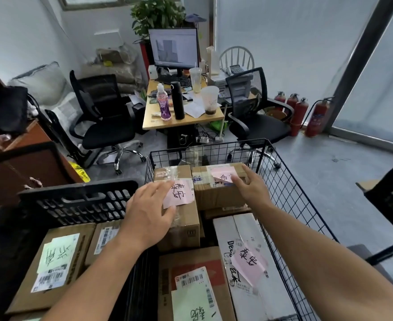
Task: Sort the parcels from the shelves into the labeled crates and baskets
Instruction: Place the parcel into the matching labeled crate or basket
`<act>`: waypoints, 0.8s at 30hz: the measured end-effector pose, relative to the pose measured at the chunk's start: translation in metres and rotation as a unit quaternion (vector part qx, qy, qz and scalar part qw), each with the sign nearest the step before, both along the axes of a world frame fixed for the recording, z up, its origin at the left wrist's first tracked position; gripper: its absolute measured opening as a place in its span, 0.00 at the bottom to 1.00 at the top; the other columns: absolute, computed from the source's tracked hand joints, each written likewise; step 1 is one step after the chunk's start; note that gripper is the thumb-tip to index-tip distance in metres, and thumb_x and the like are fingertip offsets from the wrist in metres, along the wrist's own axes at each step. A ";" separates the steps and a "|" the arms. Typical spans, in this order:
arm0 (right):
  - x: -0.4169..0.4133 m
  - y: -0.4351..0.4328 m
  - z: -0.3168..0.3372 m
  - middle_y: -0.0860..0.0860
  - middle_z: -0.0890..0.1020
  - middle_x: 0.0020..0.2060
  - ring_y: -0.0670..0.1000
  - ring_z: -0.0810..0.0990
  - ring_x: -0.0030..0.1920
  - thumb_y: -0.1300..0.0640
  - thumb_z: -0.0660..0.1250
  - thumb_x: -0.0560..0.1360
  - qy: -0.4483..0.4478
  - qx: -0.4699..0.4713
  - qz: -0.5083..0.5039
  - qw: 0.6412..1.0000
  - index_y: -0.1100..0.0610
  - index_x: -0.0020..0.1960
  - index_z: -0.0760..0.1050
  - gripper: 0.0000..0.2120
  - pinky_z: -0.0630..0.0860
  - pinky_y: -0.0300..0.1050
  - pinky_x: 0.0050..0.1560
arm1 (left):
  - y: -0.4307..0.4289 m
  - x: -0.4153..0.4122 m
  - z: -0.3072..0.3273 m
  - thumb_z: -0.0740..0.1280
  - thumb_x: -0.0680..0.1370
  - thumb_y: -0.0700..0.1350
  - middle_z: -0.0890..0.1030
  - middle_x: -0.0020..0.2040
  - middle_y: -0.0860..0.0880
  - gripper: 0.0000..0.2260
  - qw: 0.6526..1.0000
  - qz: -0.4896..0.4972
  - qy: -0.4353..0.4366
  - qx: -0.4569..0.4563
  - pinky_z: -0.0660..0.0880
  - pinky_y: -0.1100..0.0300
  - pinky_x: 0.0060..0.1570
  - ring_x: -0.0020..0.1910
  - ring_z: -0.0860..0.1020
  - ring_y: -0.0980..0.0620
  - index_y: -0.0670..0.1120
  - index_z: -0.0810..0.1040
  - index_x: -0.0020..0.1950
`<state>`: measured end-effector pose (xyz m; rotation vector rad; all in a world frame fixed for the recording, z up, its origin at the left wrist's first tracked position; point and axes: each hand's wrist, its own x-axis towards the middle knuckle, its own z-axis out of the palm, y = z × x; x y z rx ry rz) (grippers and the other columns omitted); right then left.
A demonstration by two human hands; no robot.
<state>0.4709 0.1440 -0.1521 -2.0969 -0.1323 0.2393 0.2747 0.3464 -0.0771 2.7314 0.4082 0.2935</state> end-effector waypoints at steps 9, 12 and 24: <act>-0.069 -0.033 0.027 0.49 0.70 0.74 0.53 0.71 0.69 0.44 0.56 0.84 -0.184 -0.241 0.108 0.947 0.48 0.77 0.66 0.23 0.72 0.55 0.68 | 0.004 -0.001 0.017 0.61 0.79 0.52 0.67 0.74 0.54 0.25 0.998 -0.010 0.025 0.053 0.54 0.51 0.76 0.75 0.60 0.51 0.54 0.63 0.77; -0.107 -0.051 0.040 0.50 0.68 0.76 0.55 0.69 0.73 0.40 0.52 0.84 -0.215 -0.362 0.127 0.898 0.47 0.77 0.63 0.24 0.69 0.56 0.70 | 0.005 -0.003 0.030 0.62 0.79 0.51 0.69 0.74 0.52 0.25 0.997 -0.040 0.013 0.060 0.57 0.51 0.75 0.74 0.62 0.49 0.52 0.64 0.76; -0.306 -0.108 0.110 0.53 0.63 0.79 0.59 0.58 0.79 0.38 0.50 0.84 -0.179 -0.501 -0.056 0.845 0.46 0.79 0.58 0.27 0.53 0.63 0.77 | -0.081 -0.092 0.048 0.60 0.81 0.55 0.67 0.75 0.54 0.24 0.948 -0.309 -0.009 0.070 0.65 0.50 0.69 0.73 0.65 0.50 0.55 0.62 0.77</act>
